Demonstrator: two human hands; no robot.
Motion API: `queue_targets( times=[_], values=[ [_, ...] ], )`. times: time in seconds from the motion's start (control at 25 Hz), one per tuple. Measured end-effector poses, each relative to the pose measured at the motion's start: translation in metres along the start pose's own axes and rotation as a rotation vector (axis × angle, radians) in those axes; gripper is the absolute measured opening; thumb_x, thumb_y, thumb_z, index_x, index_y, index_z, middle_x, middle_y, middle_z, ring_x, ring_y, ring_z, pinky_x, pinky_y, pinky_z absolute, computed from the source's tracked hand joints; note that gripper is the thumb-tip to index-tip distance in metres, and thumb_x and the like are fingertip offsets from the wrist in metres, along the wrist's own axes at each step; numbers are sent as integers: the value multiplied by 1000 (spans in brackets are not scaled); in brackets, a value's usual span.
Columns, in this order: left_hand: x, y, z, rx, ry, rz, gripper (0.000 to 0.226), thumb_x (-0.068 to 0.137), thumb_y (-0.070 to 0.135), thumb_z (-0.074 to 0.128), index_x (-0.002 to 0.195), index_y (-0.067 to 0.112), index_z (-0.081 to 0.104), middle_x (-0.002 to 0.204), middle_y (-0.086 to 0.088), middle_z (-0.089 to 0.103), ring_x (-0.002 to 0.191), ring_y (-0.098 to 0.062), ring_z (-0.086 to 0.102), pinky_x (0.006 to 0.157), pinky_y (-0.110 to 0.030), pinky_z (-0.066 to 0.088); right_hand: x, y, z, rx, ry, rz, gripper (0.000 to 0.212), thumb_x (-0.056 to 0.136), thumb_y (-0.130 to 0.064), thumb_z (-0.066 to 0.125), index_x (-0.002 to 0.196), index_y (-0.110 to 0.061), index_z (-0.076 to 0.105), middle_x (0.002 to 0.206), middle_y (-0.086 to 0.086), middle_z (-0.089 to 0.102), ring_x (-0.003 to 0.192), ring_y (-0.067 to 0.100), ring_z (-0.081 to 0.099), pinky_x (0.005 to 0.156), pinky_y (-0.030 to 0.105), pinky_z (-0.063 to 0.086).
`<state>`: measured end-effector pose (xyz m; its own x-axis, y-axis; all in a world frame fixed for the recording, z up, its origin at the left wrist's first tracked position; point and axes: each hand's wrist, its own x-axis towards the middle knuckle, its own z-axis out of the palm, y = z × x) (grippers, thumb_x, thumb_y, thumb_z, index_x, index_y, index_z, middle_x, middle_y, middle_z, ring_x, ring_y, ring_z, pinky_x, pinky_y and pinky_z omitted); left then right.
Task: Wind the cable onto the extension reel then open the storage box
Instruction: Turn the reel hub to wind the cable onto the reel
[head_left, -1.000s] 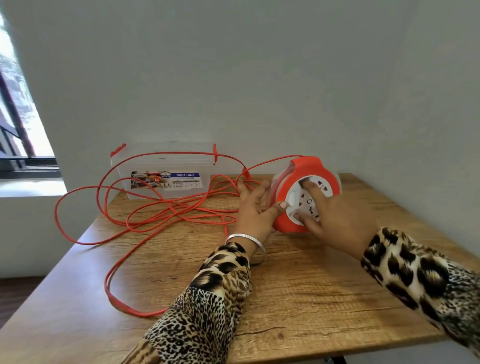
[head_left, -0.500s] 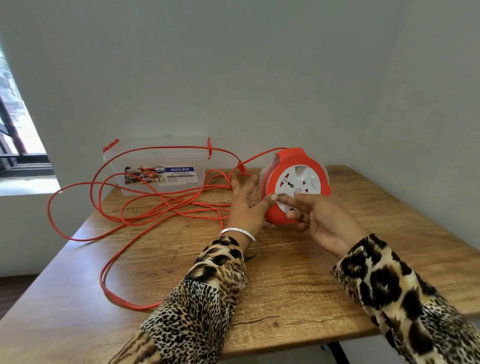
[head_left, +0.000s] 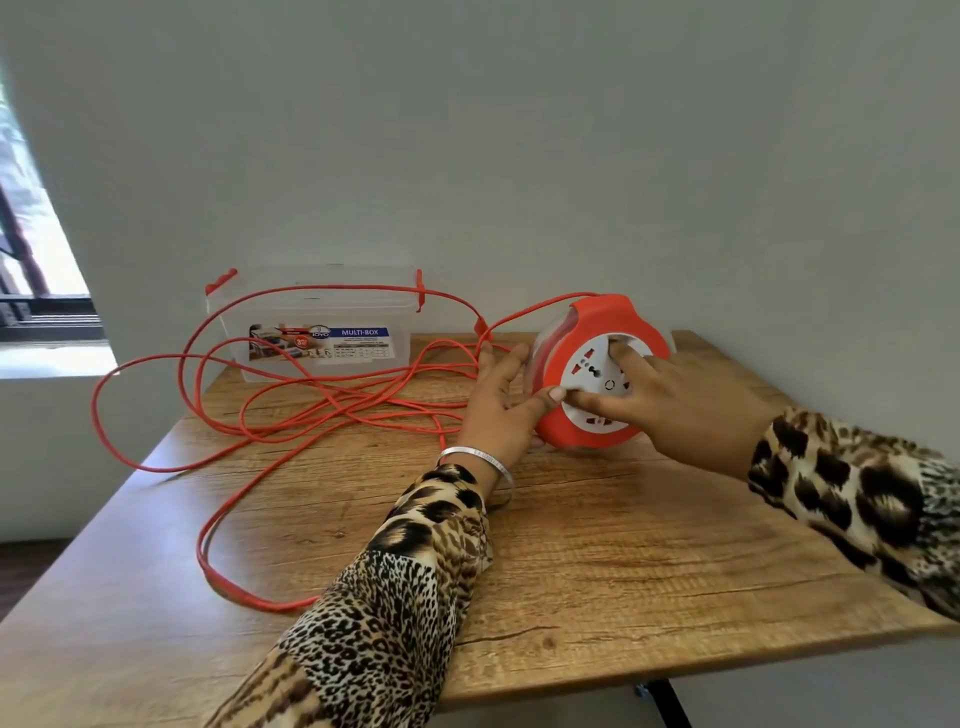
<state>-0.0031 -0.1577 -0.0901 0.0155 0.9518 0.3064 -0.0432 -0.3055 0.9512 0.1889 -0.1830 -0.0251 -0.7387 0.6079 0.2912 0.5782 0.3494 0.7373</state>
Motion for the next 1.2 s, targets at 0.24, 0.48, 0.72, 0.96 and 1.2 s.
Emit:
queue_targets(
  times=[0.24,0.48,0.72,0.96,1.2],
  values=[
    [0,-1,2,51,25,29,65,84,19,71,141,34,43,160,15,-13,137,-33,40,60,-34,62,10,-8,0,82,-154,101,60,98,-39,33,149,-34,1,124,18,57,83,26,65,66,33,48],
    [-8,7,6,60,38,0,65,87,18,68,144,32,39,160,8,-17,127,-12,38,53,-25,59,15,-49,7,800,15,875,76,88,-65,38,146,-21,20,86,5,67,71,22,64,58,30,49],
    [-7,1,5,56,54,32,66,86,19,70,144,28,40,160,10,-17,117,-27,60,56,-27,60,29,-54,-7,2100,-31,1355,46,93,-34,56,131,-11,46,102,3,71,43,9,57,38,20,36],
    [-5,0,1,69,31,11,65,85,21,70,141,37,40,161,8,-13,129,-26,50,57,-31,61,7,-57,-19,1677,-119,1223,34,87,-28,64,113,-12,47,95,1,65,68,12,62,56,23,42],
    [0,-4,1,39,4,-2,66,85,22,70,143,35,40,161,16,-4,139,-30,37,58,-36,62,-17,-26,7,293,121,172,64,70,0,46,128,-25,55,136,30,45,96,42,62,68,46,53]
  ],
)
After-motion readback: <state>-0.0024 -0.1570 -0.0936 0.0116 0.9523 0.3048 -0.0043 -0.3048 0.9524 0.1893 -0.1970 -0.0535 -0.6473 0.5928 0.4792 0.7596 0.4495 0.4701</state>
